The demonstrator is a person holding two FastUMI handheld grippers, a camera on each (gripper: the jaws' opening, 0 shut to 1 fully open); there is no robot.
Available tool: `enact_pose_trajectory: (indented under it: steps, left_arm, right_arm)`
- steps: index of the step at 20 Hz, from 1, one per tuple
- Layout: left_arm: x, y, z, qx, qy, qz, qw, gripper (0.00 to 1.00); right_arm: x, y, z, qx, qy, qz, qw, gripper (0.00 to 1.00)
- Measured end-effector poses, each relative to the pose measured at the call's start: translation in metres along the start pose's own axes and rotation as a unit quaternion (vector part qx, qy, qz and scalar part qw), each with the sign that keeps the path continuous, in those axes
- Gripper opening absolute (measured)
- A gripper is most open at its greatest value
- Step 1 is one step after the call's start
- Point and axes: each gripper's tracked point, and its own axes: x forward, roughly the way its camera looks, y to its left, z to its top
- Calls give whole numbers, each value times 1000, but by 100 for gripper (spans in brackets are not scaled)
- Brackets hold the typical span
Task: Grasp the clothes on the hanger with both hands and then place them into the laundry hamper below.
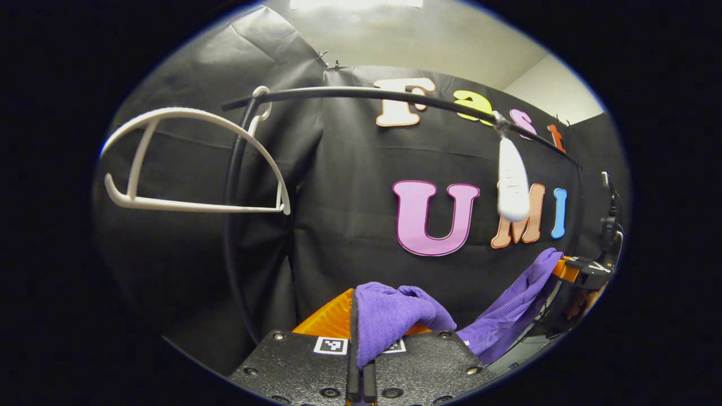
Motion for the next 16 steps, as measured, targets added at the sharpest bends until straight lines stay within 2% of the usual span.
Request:
enact_pose_trajectory:
  steps: [4,10,16]
  left_arm:
    - [-12,-19,-5,-16,12,-16,1000,4]
    - [-19,-47,-20,-8,29,-32,999,4]
    - [-25,-91,-20,6,25,-56,998,4]
  right_arm:
    - [-12,2,10,2,-7,13,1000,0]
    - [-27,6,11,10,-11,23,1000,1]
    - [-54,33,3,19,-9,42,999,1]
